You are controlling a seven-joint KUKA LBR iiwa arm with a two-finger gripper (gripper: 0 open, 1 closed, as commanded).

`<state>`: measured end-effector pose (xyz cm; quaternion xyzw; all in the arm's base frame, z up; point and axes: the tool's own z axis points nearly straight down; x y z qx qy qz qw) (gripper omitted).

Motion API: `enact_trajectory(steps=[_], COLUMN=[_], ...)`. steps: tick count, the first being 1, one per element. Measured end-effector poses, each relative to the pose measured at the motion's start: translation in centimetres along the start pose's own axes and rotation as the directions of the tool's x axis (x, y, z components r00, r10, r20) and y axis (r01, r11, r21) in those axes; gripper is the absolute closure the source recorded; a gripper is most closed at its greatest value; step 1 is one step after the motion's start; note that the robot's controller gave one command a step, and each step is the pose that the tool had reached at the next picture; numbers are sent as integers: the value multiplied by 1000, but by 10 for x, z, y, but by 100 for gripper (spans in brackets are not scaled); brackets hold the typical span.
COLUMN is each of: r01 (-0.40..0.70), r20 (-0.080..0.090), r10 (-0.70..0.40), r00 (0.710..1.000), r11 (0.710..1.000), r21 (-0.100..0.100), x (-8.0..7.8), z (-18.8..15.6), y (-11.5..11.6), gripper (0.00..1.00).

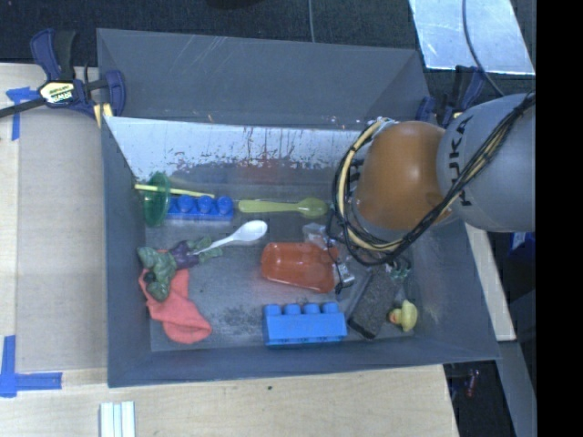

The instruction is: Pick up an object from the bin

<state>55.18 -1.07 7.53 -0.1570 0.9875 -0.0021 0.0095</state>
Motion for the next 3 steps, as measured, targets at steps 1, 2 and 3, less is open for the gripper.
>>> enact_trajectory(steps=[1,2,3], r01=[57,47,45], r20=[-11,-9,-9], r10=[-58,-47,-45], r00=[998,999,999], r11=[998,999,999], r21=[-3,-3,-2], x=[7,7,4], z=[-39,-99,-138], y=[-7,-9,-9], gripper=[100,100,100])
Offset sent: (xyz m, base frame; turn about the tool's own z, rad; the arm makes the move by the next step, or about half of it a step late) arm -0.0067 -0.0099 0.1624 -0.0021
